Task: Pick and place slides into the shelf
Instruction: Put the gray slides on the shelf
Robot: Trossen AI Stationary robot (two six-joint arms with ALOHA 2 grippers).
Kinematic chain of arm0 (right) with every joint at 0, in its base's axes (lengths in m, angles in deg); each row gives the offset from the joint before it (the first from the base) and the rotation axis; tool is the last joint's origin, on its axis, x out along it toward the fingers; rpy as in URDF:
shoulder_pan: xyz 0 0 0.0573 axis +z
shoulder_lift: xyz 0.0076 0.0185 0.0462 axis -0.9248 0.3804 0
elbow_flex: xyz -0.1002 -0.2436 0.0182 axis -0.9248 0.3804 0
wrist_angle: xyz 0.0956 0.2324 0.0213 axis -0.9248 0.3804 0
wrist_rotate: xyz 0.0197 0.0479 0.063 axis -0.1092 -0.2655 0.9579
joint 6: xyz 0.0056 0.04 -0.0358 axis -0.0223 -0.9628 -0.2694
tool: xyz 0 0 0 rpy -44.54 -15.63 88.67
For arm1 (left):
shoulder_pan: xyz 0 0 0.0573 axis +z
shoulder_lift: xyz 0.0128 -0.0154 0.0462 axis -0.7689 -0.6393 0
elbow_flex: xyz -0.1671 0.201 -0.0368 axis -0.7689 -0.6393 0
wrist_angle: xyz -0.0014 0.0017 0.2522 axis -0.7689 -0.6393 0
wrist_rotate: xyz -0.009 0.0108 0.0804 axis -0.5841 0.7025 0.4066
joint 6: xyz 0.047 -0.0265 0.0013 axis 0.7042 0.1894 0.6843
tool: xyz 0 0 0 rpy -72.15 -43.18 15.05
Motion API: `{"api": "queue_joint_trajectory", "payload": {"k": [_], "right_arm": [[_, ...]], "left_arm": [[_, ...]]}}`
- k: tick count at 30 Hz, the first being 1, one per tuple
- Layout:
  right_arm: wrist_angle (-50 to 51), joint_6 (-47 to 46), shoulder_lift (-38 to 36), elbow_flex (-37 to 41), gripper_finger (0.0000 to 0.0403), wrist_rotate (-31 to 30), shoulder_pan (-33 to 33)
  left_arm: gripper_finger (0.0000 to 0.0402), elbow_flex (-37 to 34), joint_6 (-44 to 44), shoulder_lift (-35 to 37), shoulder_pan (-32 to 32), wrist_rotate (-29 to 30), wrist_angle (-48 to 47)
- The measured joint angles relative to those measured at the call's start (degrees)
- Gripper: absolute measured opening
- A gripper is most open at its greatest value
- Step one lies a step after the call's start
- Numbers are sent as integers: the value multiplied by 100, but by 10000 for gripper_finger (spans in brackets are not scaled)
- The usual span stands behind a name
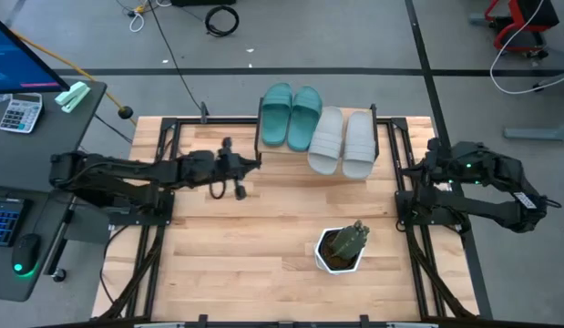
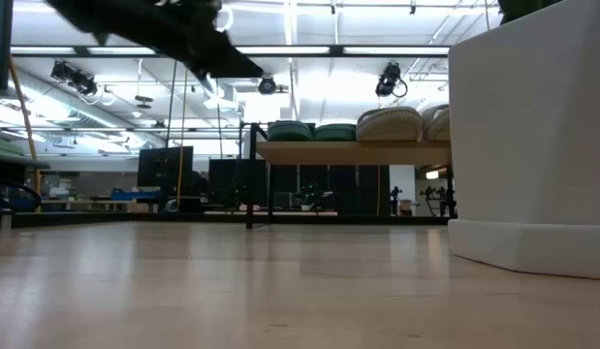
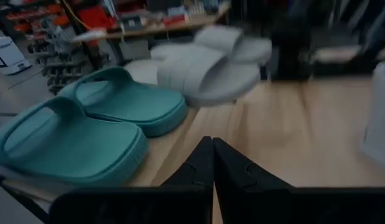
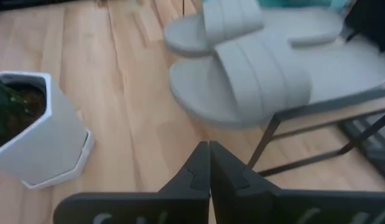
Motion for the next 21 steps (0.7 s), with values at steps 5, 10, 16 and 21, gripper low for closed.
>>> {"api": "queue_joint_trajectory", "payload": {"k": [5,10,16,21], "right_arm": [[-95,-139,4,359,0,102,-1],[-238,-300,2,461,0,337,-1],[-260,-540,-107,460,0,551,-1],[-261,-777,-525,459,0,624,-1]], "left_arm": [[7,-1148,-480,954,-115,5,885],[7,-2154,-834,1684,-246,74,1928],[10,-2849,-1148,2229,-238,96,2285],[4,-3010,-1070,2421,-240,-404,2253]]}}
